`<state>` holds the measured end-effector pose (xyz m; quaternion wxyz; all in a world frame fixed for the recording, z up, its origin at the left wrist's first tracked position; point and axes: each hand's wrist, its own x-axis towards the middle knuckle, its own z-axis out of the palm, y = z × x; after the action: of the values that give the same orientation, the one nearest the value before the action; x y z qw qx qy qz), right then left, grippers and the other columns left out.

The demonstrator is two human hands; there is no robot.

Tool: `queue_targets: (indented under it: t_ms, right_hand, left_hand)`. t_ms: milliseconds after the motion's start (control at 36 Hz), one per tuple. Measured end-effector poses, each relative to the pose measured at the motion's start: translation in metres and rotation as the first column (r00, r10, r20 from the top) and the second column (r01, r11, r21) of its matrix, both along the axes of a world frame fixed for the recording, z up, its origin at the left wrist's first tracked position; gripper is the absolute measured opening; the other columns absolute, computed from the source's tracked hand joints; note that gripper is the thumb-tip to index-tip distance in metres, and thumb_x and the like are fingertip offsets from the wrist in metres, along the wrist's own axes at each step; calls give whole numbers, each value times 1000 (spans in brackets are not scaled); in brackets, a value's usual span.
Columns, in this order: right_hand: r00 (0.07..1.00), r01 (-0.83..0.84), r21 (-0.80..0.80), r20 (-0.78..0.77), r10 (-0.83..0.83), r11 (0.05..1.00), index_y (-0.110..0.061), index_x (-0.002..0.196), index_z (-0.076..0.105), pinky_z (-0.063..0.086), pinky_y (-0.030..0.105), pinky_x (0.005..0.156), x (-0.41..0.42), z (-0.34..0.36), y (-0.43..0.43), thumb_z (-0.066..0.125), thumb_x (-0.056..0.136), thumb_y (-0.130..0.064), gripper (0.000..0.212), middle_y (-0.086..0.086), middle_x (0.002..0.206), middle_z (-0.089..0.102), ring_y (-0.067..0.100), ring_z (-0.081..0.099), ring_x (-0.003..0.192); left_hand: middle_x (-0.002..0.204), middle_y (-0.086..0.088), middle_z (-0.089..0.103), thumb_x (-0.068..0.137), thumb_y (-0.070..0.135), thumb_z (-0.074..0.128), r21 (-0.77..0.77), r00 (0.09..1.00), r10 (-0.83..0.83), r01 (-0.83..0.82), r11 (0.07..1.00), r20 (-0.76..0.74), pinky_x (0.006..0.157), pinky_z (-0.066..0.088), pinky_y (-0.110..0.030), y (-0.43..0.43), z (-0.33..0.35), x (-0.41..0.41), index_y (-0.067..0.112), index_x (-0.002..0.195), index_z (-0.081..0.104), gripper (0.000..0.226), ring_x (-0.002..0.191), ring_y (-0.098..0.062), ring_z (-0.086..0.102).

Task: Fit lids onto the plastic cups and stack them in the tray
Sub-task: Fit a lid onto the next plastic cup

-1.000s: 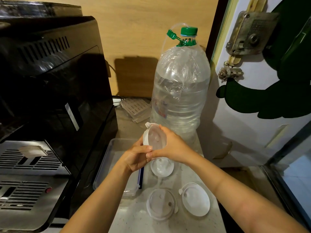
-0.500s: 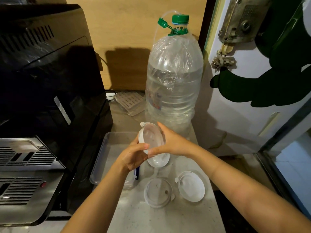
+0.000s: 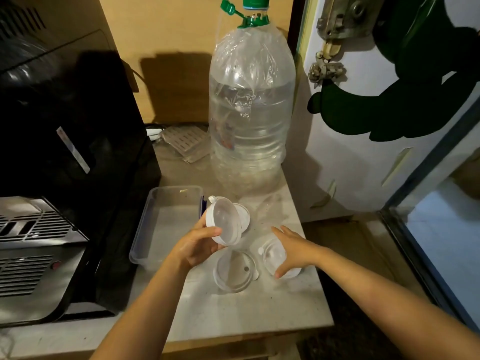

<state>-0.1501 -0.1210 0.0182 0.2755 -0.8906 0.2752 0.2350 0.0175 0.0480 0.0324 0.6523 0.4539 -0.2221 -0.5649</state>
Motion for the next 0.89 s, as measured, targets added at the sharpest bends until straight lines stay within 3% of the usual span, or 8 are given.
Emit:
queue_targets:
  t_ms: [83,194,361,528,667,778,889]
  right_hand:
    - [1000,0,-16,-10,0,1000,-24,150,-7,20,43,118,-5,-9,5,80,69,-37,119,5,161,-10,23,-2,149]
    - [1000,-2,-26,-12,2,1000,-23,151,-5,21,40,116,-6,-14,9,80,70,-32,117,5,161,-8,24,-2,149]
    - [1000,3,-69,-5,-4,998,-21,151,-2,25,41,115,-7,-19,13,78,71,-30,113,5,161,-2,24,4,148]
    - [998,52,-51,46,-50,997,-20,151,0,27,40,115,-8,-15,11,79,71,-31,113,4,161,2,25,10,148]
    - [983,103,-14,157,-99,995,-14,150,9,31,38,112,-7,6,5,81,68,-29,110,6,158,14,26,20,144]
    - [953,131,50,267,-140,990,-18,149,15,33,39,110,0,29,1,83,63,-32,110,2,158,17,23,24,143]
    - [908,133,132,381,-174,982,-22,151,9,27,38,113,8,59,4,83,66,-30,113,1,159,15,21,18,146]
  left_hand:
    - [111,-6,50,36,18,79,6,1000,-6,6,1000,4,72,58,-31,3,-1,-7,30,110,50,80,97,-22,55]
    - [113,-6,48,26,30,91,10,1000,-19,19,1000,-9,72,58,-32,6,-2,-14,31,112,50,96,101,-24,52]
    - [108,-6,48,28,23,88,22,1000,-15,16,1000,-13,66,58,-29,11,-1,-22,29,110,50,90,96,-22,53]
    - [108,-5,48,23,33,91,26,1000,-15,14,1000,6,68,58,-29,15,2,-25,30,109,50,95,97,-22,53]
    - [107,-4,51,29,26,89,15,1000,1,-1,1000,2,71,59,-31,17,1,-23,32,109,52,89,96,-22,54]
    - [108,-5,52,29,29,89,4,1000,1,-1,1000,19,73,58,-34,14,3,-22,31,110,52,89,95,-22,57]
    - [106,-5,53,25,33,89,-18,999,2,-2,1000,36,70,57,-31,9,11,-23,30,108,51,91,93,-22,56]
